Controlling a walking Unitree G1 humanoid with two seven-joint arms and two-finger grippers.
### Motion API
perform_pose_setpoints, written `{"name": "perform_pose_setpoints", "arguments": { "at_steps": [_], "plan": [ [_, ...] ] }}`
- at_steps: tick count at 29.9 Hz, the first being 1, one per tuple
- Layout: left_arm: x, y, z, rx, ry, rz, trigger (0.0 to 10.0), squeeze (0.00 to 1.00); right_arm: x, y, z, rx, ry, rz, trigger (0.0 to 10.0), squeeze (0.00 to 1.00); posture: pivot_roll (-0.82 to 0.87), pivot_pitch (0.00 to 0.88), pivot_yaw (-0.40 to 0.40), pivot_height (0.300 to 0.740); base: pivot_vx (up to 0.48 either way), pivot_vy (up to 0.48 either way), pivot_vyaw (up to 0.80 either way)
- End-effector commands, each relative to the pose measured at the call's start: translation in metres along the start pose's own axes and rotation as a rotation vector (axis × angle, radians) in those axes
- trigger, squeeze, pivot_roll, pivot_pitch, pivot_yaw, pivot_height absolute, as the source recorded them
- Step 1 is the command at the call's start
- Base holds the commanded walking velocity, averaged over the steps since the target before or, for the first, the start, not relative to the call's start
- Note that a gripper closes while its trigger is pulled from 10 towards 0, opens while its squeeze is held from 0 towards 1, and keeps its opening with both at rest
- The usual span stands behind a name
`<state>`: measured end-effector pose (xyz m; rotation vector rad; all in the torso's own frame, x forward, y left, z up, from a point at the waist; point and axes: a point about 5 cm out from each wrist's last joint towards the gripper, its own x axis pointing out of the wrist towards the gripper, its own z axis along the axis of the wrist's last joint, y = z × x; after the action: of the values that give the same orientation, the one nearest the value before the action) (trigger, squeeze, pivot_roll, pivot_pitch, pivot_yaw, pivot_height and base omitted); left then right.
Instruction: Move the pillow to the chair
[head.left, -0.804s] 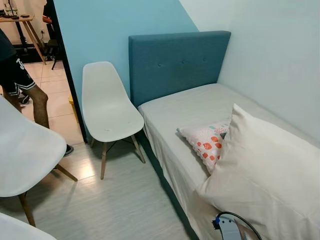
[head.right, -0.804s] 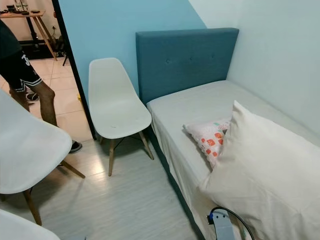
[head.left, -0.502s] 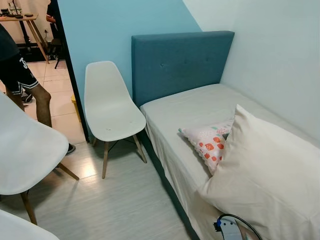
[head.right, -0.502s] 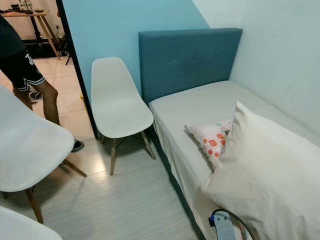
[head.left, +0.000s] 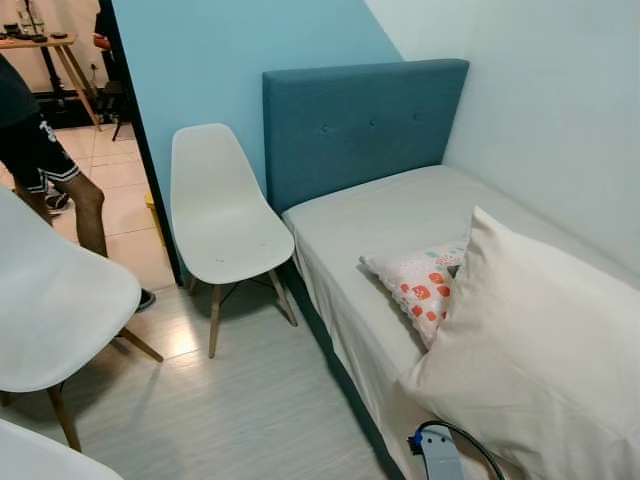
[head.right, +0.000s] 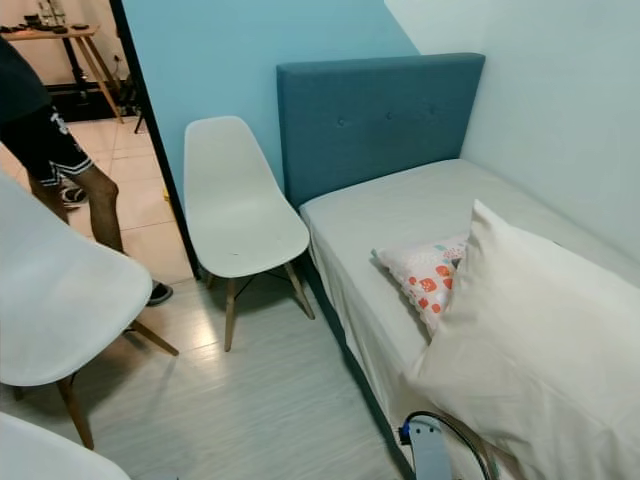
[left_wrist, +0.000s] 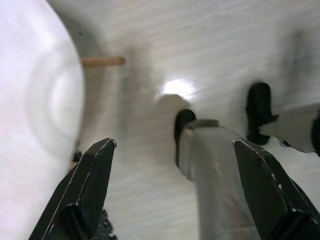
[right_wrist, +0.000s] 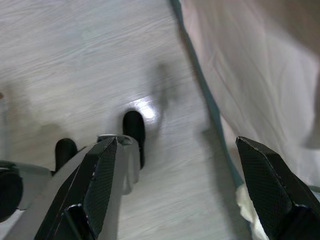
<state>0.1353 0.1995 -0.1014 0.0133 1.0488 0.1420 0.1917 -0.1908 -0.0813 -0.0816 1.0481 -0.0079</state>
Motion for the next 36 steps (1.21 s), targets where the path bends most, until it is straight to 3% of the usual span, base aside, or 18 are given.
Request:
{"name": "perform_pose_setpoints", "arguments": {
  "at_steps": [1, 10, 23, 36],
  "plan": [
    [0.001, 0.007, 0.007, 0.018, -0.012, 0.011, 10.0, 0.0, 0.0, 0.003, -0.001, 0.03, 0.012, -0.003, 10.0, 0.0, -0.11, 0.0, -0.032, 0.74, 0.0, 0.0, 0.0],
    [0.002, 0.005, 0.009, 0.035, -0.014, 0.007, 10.0, 0.0, 0.0, 0.001, 0.003, 0.025, 0.011, -0.011, 10.0, 0.0, -0.12, 0.0, -0.034, 0.74, 0.0, 0.0, 0.0],
    [-0.002, -0.003, -0.012, 0.031, 0.035, -0.003, 10.0, 0.0, 0.001, -0.005, 0.028, 0.003, -0.024, -0.02, 10.0, 0.0, -0.12, 0.0, -0.05, 0.74, 0.0, 0.0, 0.0],
    [-0.001, -0.009, -0.005, 0.042, 0.024, -0.013, 10.0, 0.0, 0.001, -0.005, 0.021, -0.004, -0.01, -0.02, 10.0, 0.0, -0.12, 0.0, -0.05, 0.74, 0.0, 0.0, 0.0]
  ]
}}
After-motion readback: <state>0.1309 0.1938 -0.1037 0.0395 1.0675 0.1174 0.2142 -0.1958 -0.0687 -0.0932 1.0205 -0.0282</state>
